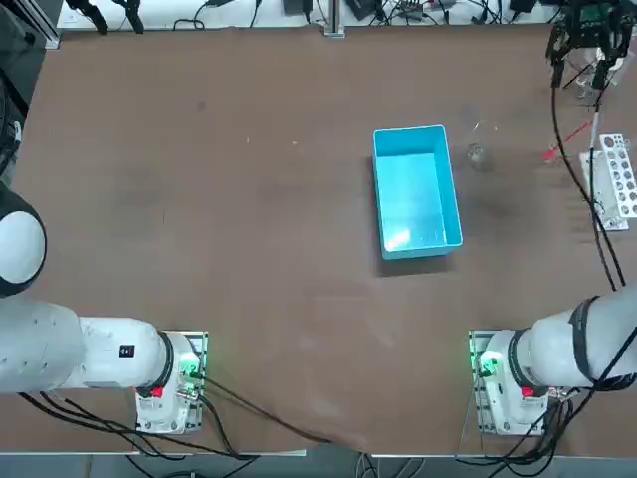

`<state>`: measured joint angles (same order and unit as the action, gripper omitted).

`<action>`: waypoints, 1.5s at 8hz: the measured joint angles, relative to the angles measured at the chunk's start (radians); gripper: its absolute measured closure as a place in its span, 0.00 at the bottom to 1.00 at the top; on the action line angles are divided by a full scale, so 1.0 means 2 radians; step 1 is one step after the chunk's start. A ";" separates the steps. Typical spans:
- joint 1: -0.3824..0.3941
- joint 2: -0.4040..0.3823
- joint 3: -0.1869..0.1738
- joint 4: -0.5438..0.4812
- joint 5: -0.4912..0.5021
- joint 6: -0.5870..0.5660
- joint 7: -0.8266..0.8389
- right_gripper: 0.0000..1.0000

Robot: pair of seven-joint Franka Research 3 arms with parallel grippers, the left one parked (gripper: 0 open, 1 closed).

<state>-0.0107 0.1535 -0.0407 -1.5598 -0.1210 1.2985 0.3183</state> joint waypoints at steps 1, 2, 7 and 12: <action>-0.014 -0.012 0.000 0.000 0.037 0.020 -0.062 0.00; -0.021 -0.026 0.000 0.000 0.058 0.052 -0.121 0.00; -0.001 -0.076 0.045 -0.015 0.055 0.121 -0.181 0.00; 0.013 -0.086 0.025 -0.057 0.050 0.133 -0.181 0.00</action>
<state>0.0155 -0.0191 0.0084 -1.6745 -0.0216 1.5651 -0.0444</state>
